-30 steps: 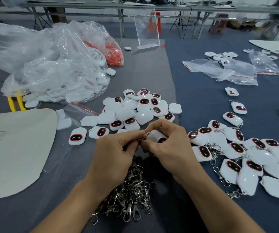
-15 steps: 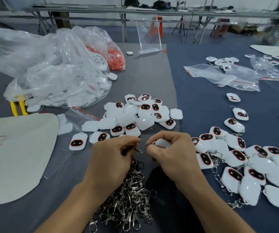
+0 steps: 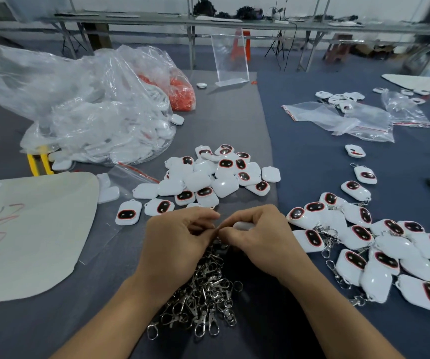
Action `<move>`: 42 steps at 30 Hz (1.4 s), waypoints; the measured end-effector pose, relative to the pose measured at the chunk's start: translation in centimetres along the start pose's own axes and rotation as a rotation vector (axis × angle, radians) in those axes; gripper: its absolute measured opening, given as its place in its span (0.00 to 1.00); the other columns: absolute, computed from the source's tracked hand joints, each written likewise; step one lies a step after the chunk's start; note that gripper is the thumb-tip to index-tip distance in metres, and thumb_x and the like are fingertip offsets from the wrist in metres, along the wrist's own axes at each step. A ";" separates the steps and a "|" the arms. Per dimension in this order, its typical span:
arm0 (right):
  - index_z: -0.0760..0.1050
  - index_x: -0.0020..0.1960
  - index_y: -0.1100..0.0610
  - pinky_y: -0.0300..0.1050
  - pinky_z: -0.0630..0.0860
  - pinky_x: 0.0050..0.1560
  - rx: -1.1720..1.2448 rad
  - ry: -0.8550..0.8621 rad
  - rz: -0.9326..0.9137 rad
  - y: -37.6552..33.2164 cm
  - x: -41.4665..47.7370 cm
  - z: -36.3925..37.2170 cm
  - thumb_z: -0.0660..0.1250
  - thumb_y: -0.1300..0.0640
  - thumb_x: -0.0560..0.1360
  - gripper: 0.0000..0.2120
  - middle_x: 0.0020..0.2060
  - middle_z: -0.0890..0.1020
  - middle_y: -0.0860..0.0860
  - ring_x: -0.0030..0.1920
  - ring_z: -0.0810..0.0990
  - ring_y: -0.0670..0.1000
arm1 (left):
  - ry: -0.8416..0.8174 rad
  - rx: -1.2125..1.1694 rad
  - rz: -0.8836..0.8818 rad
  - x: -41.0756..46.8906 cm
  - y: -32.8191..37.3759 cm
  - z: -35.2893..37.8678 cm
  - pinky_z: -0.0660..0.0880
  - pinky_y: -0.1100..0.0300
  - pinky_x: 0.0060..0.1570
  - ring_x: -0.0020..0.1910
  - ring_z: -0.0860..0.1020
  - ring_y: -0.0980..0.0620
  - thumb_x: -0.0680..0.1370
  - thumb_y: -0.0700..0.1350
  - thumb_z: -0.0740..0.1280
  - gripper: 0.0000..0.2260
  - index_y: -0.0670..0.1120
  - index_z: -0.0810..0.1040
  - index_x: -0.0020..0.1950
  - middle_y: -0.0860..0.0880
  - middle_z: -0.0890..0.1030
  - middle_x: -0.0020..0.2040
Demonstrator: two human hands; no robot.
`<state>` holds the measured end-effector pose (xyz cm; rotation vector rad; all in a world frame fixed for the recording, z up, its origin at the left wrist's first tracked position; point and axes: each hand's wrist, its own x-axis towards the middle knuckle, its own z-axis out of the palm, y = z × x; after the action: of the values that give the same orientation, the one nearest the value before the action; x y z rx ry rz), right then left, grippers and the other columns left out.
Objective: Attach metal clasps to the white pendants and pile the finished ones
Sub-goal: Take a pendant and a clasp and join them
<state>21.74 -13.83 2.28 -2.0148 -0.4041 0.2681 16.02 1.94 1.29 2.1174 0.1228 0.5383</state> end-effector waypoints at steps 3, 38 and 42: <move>0.86 0.39 0.43 0.31 0.75 0.33 0.005 0.015 -0.021 0.2 0.0 -0.1 0.75 0.56 0.71 0.08 0.31 0.85 0.42 0.33 0.83 0.40 | 0.061 0.034 0.010 0.3 0.0 0.3 0.76 0.73 0.45 0.39 0.83 0.66 0.70 0.37 0.78 0.16 0.59 0.86 0.47 0.66 0.84 0.39; 0.87 0.44 0.46 0.32 0.78 0.43 -0.070 0.305 -0.332 0.0 -0.4 0.9 0.79 0.60 0.70 0.09 0.39 0.85 0.39 0.42 0.84 0.41 | -0.021 -0.241 -0.177 1.0 0.4 -0.5 0.75 0.66 0.36 0.32 0.80 0.59 0.72 0.38 0.76 0.09 0.53 0.87 0.38 0.54 0.84 0.33; 0.87 0.43 0.48 0.32 0.78 0.43 -0.139 0.382 -0.398 0.3 -0.2 0.6 0.78 0.60 0.69 0.07 0.39 0.85 0.40 0.41 0.84 0.40 | -0.050 0.065 -0.011 0.6 0.7 -0.5 0.74 0.70 0.34 0.34 0.81 0.62 0.71 0.43 0.76 0.08 0.58 0.86 0.41 0.64 0.83 0.34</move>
<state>21.38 -13.62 1.73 -2.0106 -0.5765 -0.3944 16.31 2.09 2.28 2.1904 0.1245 0.4807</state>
